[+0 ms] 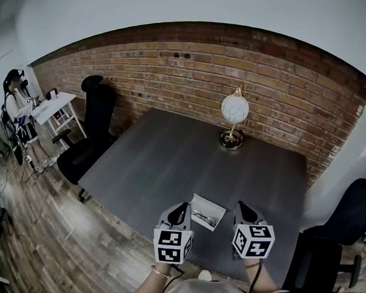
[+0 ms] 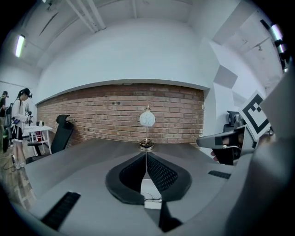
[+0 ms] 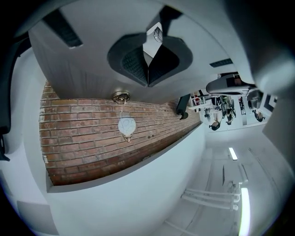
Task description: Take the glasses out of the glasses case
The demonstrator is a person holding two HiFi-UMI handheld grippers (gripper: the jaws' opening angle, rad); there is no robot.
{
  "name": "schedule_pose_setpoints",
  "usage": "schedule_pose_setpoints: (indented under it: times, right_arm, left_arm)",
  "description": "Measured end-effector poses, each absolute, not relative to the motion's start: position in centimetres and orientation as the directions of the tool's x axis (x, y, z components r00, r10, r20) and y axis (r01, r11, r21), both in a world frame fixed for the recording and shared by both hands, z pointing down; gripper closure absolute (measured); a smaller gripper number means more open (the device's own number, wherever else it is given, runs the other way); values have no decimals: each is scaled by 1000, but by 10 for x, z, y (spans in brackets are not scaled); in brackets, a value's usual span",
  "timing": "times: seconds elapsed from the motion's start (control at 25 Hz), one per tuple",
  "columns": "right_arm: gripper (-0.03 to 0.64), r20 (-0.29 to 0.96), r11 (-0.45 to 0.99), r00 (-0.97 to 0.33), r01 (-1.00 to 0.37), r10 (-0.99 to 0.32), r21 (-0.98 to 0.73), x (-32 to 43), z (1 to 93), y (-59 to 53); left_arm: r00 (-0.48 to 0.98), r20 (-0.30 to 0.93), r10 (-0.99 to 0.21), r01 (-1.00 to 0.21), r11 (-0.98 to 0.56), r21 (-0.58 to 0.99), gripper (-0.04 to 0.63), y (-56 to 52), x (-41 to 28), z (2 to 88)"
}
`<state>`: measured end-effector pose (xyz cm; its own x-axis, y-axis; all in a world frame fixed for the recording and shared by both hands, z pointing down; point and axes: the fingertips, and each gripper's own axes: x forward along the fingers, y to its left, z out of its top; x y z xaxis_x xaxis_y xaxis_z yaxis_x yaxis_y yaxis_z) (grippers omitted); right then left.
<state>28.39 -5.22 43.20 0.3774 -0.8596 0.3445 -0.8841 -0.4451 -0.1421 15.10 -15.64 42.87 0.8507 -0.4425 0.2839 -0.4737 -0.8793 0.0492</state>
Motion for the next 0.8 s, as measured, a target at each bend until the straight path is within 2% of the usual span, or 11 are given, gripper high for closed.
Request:
schedule_pose_setpoints:
  times: [0.28, 0.8]
  right_arm:
    - [583, 385, -428, 349, -892, -855, -144, 291, 445, -71]
    - [584, 451, -476, 391, -875, -802, -88, 272, 456, -99]
  left_arm:
    - [833, 292, -470, -505, -861, 53, 571, -182, 155, 434]
    - [855, 318, -410, -469, -873, 132, 571, -223, 143, 459]
